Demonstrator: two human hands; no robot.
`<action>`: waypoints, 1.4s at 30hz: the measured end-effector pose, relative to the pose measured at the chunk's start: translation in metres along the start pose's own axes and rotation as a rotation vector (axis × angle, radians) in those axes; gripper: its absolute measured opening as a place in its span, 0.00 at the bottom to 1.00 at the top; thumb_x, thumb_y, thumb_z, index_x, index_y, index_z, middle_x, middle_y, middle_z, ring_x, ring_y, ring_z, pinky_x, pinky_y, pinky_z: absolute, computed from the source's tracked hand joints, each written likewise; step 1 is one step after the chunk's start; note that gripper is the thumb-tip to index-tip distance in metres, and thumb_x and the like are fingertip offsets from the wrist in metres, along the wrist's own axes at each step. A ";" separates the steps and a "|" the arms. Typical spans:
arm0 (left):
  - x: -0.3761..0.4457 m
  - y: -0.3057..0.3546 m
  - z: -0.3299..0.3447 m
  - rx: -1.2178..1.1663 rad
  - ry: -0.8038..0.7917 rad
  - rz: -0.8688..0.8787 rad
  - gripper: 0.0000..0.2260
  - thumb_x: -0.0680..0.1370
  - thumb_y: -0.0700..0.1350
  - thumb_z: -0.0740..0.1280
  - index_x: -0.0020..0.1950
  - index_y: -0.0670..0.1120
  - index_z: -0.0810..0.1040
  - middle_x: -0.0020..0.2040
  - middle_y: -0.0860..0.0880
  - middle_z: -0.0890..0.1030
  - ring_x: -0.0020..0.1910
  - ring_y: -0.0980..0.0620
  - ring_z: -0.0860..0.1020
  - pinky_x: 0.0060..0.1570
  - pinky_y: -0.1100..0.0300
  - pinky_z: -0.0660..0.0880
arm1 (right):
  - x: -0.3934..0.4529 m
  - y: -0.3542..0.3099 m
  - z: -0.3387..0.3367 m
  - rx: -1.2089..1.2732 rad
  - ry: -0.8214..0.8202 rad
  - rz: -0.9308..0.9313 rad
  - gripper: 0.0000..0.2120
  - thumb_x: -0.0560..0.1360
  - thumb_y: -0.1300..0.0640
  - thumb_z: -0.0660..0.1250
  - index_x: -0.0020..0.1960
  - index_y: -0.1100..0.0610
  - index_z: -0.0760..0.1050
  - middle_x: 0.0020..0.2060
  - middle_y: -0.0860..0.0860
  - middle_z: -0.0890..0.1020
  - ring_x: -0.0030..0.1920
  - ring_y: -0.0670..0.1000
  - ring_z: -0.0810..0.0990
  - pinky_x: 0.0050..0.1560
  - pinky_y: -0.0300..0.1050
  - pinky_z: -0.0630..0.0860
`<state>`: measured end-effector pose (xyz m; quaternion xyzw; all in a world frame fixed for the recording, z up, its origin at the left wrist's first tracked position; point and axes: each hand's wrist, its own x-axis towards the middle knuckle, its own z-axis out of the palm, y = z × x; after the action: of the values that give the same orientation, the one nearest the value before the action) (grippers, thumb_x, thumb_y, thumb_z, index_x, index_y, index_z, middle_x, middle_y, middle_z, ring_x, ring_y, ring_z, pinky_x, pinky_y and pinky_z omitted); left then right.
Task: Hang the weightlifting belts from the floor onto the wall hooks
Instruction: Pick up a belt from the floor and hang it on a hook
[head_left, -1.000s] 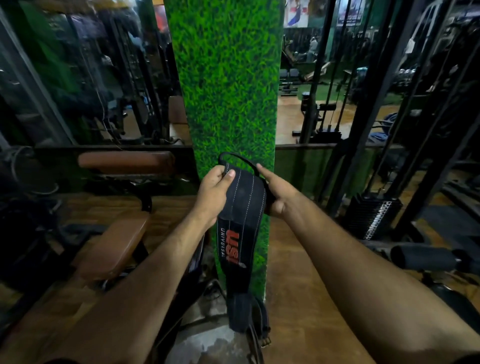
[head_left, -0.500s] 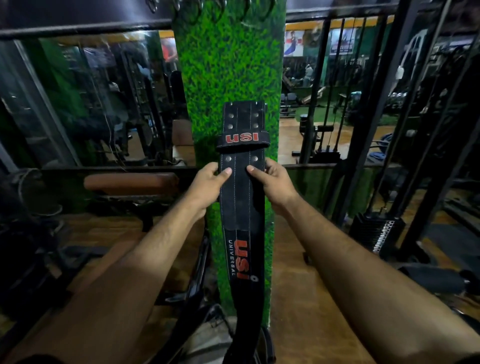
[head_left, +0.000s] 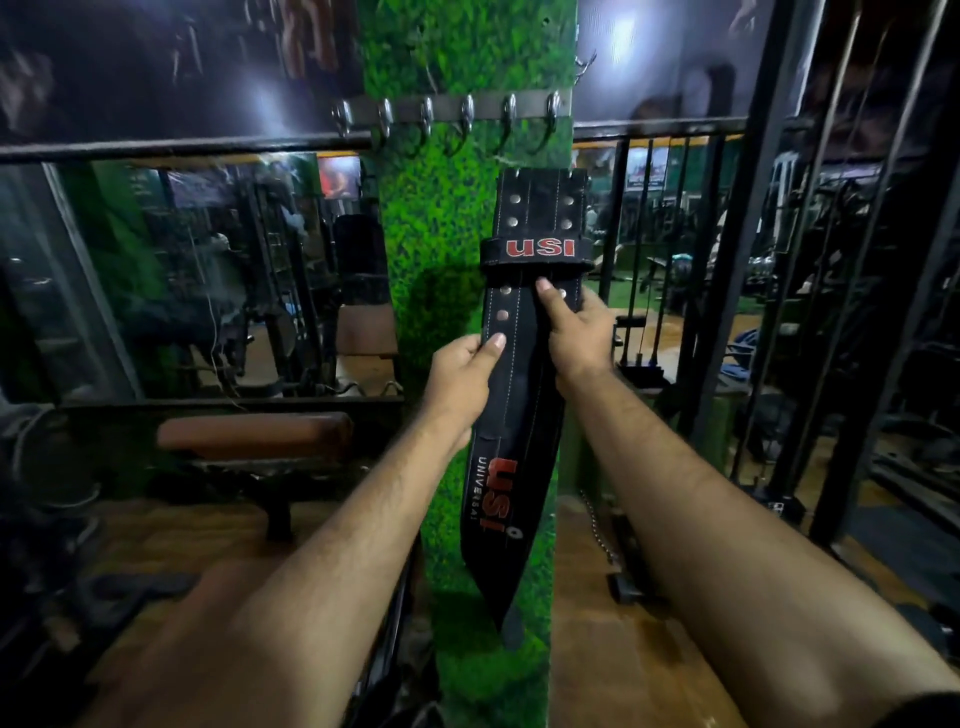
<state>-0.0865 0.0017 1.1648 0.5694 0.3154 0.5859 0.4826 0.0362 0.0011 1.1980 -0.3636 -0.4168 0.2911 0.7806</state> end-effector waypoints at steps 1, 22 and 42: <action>0.000 0.000 0.002 -0.022 -0.003 -0.005 0.08 0.82 0.43 0.65 0.53 0.39 0.81 0.49 0.37 0.85 0.46 0.42 0.82 0.48 0.49 0.79 | 0.007 -0.003 0.000 -0.013 0.007 -0.043 0.04 0.77 0.58 0.73 0.49 0.58 0.80 0.46 0.59 0.86 0.46 0.55 0.84 0.51 0.54 0.83; -0.012 -0.024 -0.058 0.429 -0.360 -0.275 0.06 0.81 0.47 0.67 0.53 0.48 0.81 0.49 0.49 0.87 0.46 0.53 0.83 0.46 0.57 0.71 | 0.020 0.032 0.001 0.072 0.013 0.089 0.12 0.78 0.58 0.72 0.58 0.64 0.80 0.47 0.56 0.86 0.45 0.51 0.85 0.50 0.42 0.83; -0.037 -0.084 -0.060 0.511 -0.173 -0.099 0.14 0.81 0.50 0.66 0.43 0.41 0.79 0.36 0.46 0.80 0.35 0.49 0.76 0.39 0.51 0.72 | 0.043 0.023 0.010 0.020 0.177 -0.042 0.10 0.77 0.58 0.73 0.54 0.64 0.82 0.46 0.56 0.86 0.45 0.49 0.83 0.51 0.45 0.82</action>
<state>-0.1315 0.0068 1.0652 0.7045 0.4379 0.4125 0.3765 0.0452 0.0499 1.2019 -0.3714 -0.3508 0.2457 0.8238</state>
